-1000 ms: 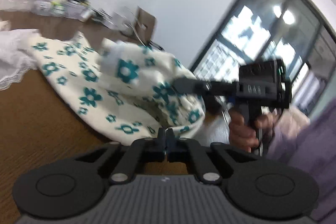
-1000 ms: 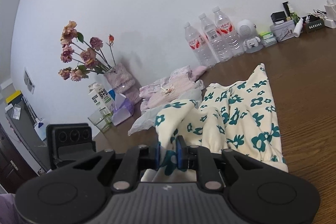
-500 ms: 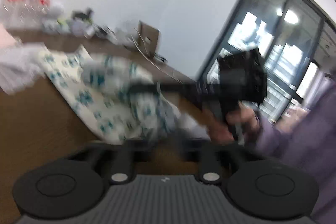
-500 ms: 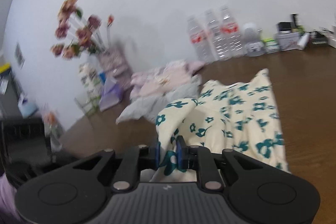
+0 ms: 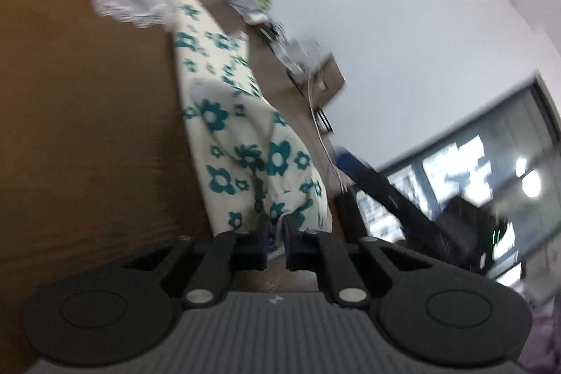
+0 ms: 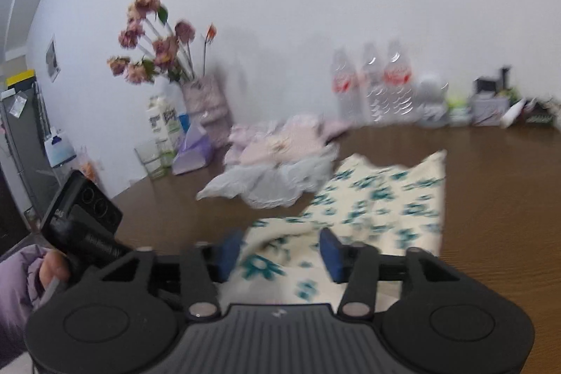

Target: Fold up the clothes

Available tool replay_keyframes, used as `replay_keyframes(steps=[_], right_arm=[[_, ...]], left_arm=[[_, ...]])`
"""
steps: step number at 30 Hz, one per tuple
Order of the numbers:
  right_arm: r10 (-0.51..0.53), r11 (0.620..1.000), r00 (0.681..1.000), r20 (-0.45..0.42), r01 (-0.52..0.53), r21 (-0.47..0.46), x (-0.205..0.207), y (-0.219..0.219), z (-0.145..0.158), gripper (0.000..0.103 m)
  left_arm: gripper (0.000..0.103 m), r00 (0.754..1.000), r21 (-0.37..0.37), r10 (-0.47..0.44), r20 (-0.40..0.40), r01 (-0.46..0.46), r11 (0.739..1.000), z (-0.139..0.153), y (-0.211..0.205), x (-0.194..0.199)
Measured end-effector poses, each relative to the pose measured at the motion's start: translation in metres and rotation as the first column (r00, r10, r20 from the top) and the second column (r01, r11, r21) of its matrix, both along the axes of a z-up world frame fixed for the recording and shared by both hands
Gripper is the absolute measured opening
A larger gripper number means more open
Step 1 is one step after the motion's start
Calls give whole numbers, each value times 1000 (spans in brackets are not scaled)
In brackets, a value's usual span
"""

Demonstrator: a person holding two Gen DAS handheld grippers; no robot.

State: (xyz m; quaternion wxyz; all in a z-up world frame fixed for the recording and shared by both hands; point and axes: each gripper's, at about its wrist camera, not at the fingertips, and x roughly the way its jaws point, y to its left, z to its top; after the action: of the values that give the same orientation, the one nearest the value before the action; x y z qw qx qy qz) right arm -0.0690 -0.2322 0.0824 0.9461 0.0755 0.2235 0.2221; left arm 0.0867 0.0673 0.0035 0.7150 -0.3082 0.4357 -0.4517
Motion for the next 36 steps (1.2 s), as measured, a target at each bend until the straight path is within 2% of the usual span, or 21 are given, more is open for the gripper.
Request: replay_keyframes(steps=[2, 4, 5, 7, 8, 11, 14, 15, 16, 17, 18, 19, 20, 23, 28, 30, 31, 33, 34, 35, 36], right_arm=[[-64, 998, 997, -43, 65, 25, -11, -22, -8, 56], [-95, 989, 990, -108, 105, 99, -17, -41, -21, 55], [-105, 981, 984, -144, 126, 145, -18, -50, -28, 53], [-93, 962, 972, -215, 144, 232, -11, -58, -44, 4], [-100, 960, 965, -243, 158, 233, -8, -58, -51, 0], [-127, 970, 964, -231, 170, 174, -12, -56, -54, 0], [-123, 965, 964, -236, 172, 199, -13, -60, -52, 7], [-126, 964, 962, -241, 176, 201, -13, -61, -51, 16], [-131, 964, 960, -249, 182, 195, -12, -61, -50, 36], [-127, 966, 959, -254, 178, 190, -10, -59, -51, 43], [-111, 968, 960, -258, 163, 193, -8, -55, -54, 40], [-94, 967, 958, -271, 152, 202, -5, -53, -58, 10], [-77, 967, 954, -290, 143, 213, -2, -51, -62, 1], [-89, 978, 949, -303, 142, 156, -7, -51, -56, 1], [-114, 990, 945, -308, 136, 50, -36, -60, -37, 1], [-78, 992, 950, -302, 104, 71, -43, -64, -31, 4], [-62, 991, 954, -292, 92, 92, -44, -67, -28, 10], [-60, 991, 965, -257, 88, 99, -36, -68, -22, 20], [-65, 991, 967, -247, 91, 96, -28, -66, -22, 33], [-72, 991, 968, -238, 97, 97, -19, -64, -23, 39], [-72, 990, 968, -241, 98, 97, -9, -60, -25, 44]], left_arm=[[10, 1000, -3, 14, 3, -14, 1000, 2, -1, 1], [11, 1000, -7, 29, 5, -29, 1000, 3, -3, 1], [7, 999, -7, 38, 8, -38, 999, 4, -4, 1], [2, 996, 21, 89, 26, -89, 996, 11, -8, -1], [2, 990, 24, 136, 28, -136, 990, 14, -4, -5], [2, 972, 22, 235, 27, -235, 972, 18, 17, -21], [2, 954, 52, 299, -6, -298, 953, 14, 28, -32], [2, 955, 57, 296, -6, -295, 954, 14, 26, -35], [2, 956, 65, 293, -2, -292, 954, 15, 24, -38], [3, 954, 61, 299, 9, -299, 952, 18, 24, -41], [3, 951, 49, 310, 16, -310, 949, 19, 24, -42], [3, 947, 39, 321, 21, -321, 946, 19, 24, -42], [2, 943, 55, 333, 9, -333, 941, 18, 23, -39], [1, 937, 91, 349, -15, -346, 934, 15, 19, -40], [1, 957, 67, 287, -42, -284, 956, 19, 24, -83], [2, 947, 82, 321, -6, -320, 944, 24, 24, -101], [3, 936, 91, 351, 14, -351, 932, 26, 25, -102], [12, 936, 112, 345, 71, -351, 930, 33, 21, -94], [41, 943, 115, 321, 90, -330, 937, 38, 14, -87], [72, 948, 120, 297, 111, -310, 943, 43, 6, -79], [76, 952, 145, 271, 144, -291, 946, 47, -5, -71]])
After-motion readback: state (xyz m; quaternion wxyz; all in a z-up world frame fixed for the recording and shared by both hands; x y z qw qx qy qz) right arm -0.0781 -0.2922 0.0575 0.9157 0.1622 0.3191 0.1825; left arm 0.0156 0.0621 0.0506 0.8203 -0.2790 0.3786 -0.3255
